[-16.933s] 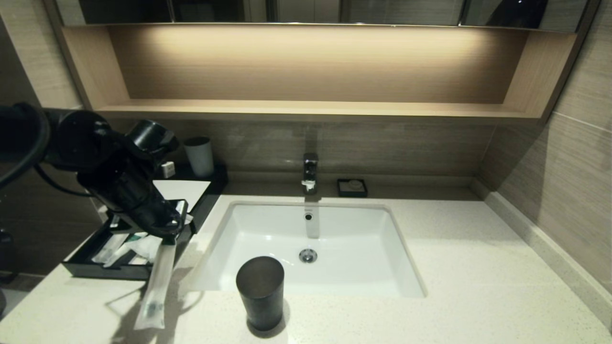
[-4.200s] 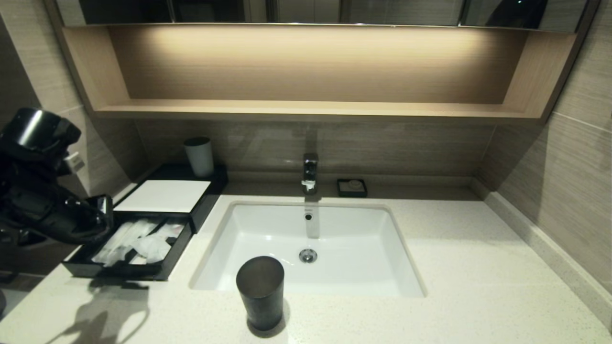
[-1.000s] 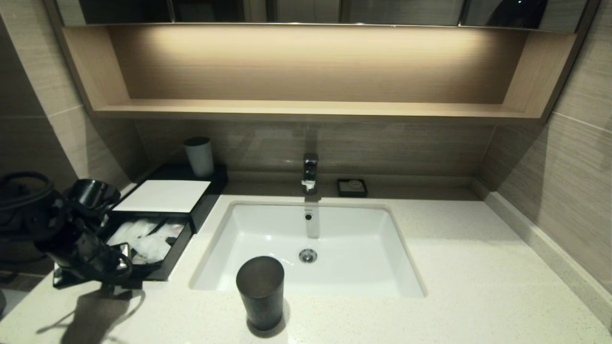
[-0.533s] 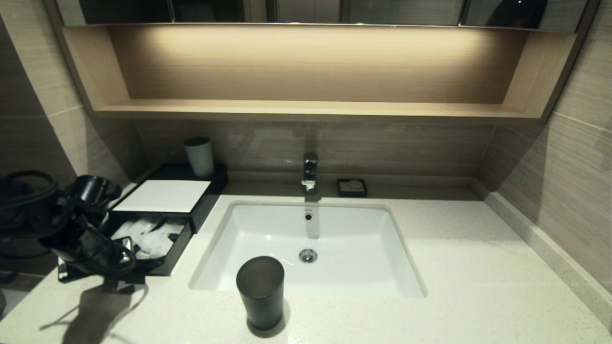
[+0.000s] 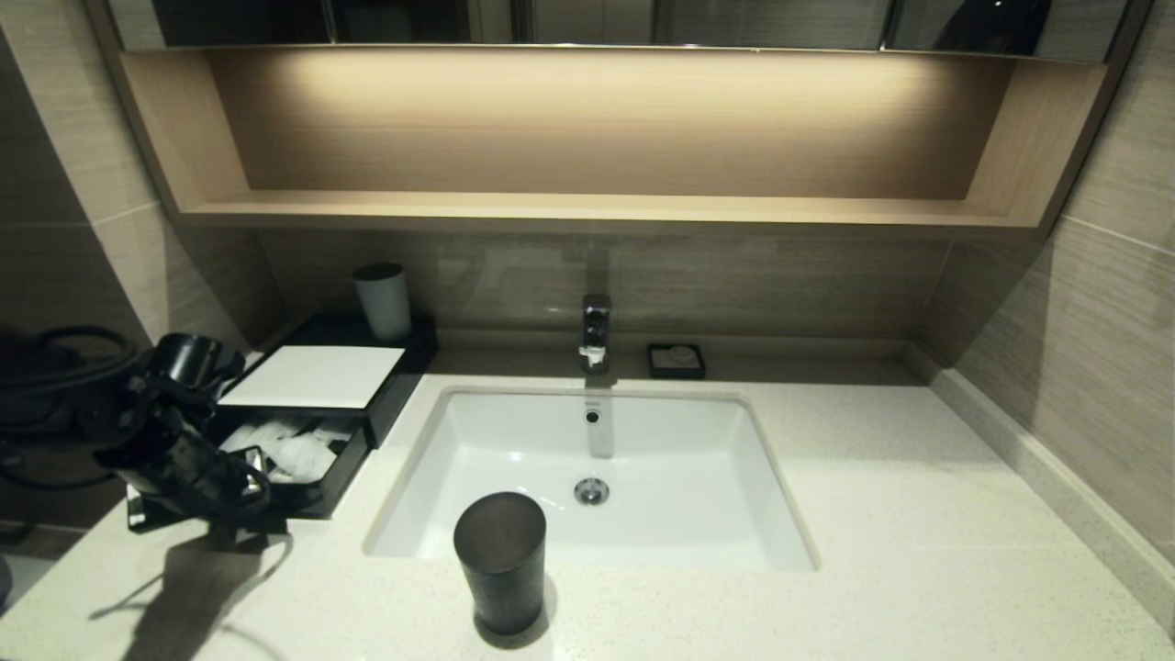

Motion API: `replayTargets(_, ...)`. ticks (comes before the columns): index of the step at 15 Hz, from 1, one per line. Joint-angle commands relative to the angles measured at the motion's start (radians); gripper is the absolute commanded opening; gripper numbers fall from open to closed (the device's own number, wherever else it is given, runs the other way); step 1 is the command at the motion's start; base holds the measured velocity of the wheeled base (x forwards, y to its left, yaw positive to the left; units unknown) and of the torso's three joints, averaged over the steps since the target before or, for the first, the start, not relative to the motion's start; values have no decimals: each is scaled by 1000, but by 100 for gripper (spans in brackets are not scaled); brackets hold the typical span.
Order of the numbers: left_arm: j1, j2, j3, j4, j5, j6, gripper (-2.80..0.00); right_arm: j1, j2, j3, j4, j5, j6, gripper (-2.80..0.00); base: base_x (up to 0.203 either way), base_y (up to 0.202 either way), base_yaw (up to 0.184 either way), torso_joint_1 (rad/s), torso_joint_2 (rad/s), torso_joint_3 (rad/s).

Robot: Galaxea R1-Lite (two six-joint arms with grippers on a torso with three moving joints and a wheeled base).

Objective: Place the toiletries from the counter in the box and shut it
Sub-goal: Close the drawer

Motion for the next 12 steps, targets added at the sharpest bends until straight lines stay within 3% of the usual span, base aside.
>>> replayTargets(1,-1,20,-25,-2,1,-3,-280,0,2,-1,0,0,0,-280,0,0,0,0,0,0)
replayTargets(12,-7,87,-140,-2,1,-22,-280,0,2,0,0,0,0,-280,0,0,0,0,0,0)
